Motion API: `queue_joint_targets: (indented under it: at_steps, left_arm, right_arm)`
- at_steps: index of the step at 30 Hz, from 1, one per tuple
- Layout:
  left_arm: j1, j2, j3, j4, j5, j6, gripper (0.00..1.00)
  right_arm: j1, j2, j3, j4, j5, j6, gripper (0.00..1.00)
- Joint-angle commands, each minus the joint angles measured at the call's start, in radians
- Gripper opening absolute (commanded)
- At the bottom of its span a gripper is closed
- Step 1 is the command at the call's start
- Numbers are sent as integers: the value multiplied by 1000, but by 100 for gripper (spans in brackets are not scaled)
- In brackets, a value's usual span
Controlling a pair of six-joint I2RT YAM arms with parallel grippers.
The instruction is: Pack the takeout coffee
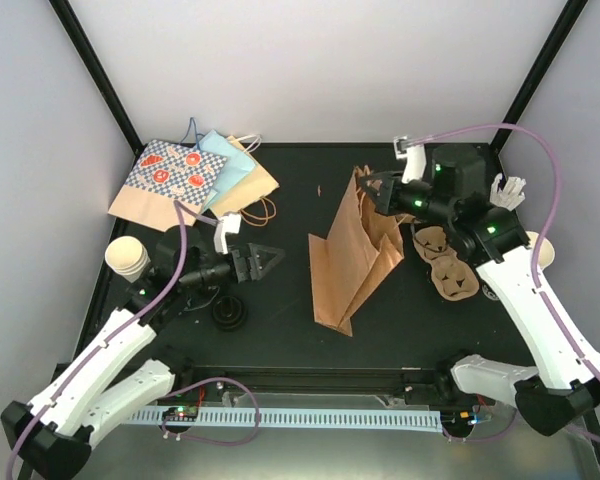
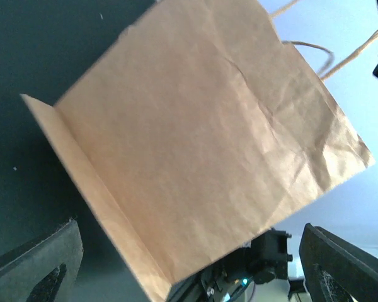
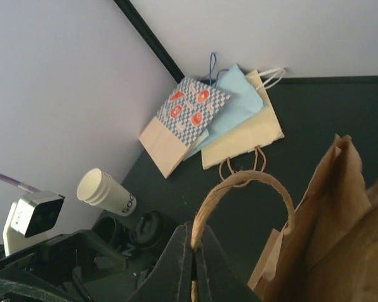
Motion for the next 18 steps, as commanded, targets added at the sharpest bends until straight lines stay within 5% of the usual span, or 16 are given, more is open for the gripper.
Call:
queue_joint_targets:
  at_steps: [1,18]
  left_arm:
    - [-55,56,26,50,32,-25,96]
    - [-112,108,41,219,21,-153,76]
  right_arm:
    - [109,11,9,-23,171,-81,1]
    - [340,24,-114,24,161,-157,2]
